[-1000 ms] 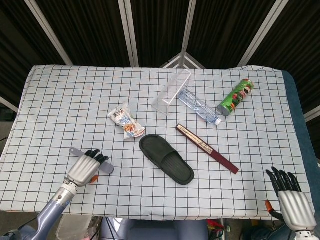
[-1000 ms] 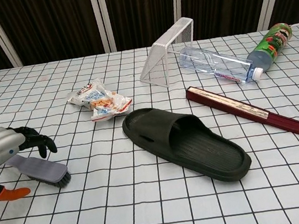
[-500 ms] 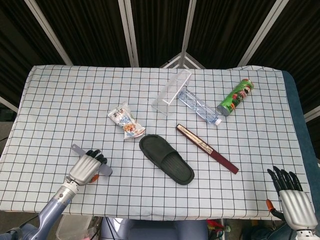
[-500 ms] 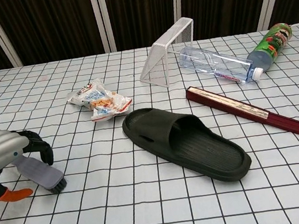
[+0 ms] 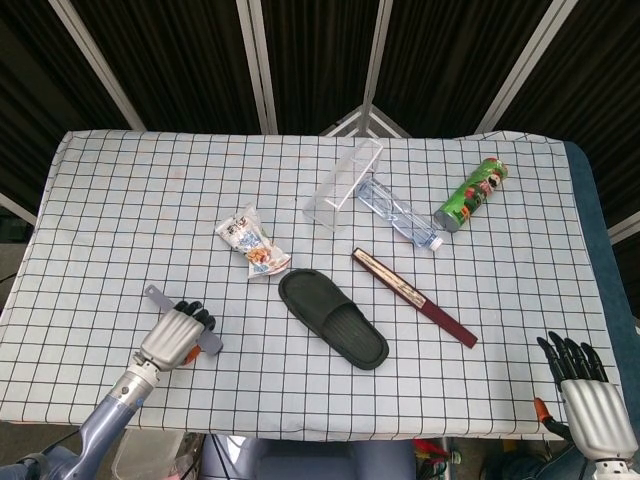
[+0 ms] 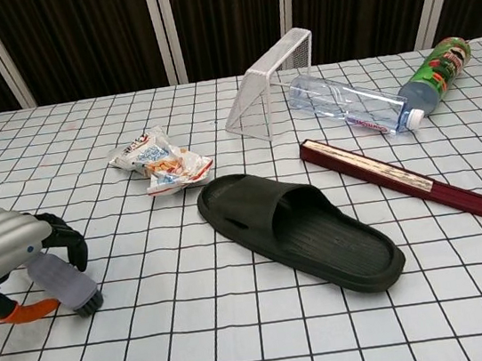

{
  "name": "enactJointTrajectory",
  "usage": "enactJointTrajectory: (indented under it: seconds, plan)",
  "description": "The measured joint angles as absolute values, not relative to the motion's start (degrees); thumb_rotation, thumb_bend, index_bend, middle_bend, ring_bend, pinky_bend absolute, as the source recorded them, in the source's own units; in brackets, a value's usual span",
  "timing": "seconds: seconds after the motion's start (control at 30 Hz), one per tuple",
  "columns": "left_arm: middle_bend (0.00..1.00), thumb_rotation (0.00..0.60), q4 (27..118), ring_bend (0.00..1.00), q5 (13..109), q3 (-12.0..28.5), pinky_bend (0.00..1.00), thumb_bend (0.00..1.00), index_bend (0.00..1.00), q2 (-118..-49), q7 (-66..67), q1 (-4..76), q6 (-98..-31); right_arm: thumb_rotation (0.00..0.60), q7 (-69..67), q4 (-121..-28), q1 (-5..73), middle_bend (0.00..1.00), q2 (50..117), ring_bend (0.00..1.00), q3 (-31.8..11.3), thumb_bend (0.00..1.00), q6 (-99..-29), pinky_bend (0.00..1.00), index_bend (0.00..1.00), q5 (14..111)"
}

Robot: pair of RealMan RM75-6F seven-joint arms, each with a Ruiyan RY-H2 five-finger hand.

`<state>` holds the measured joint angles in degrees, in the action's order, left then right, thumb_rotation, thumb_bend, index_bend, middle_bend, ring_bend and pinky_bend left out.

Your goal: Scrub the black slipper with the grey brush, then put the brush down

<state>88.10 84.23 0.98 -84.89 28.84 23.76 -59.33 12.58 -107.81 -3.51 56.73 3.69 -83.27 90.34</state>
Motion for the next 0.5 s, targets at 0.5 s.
enactJointTrajectory:
  seconds: [0.5]
  plan:
    - [0.49, 0.6, 89.4, 0.32, 82.9, 0.1, 0.4, 0.59, 0.49, -84.0, 28.6, 24.7, -58.9, 0.59, 12.4, -107.9, -3.5, 0.0, 56.5, 0.0, 3.9, 0.42, -83.5, 0.0, 0.0, 90.3]
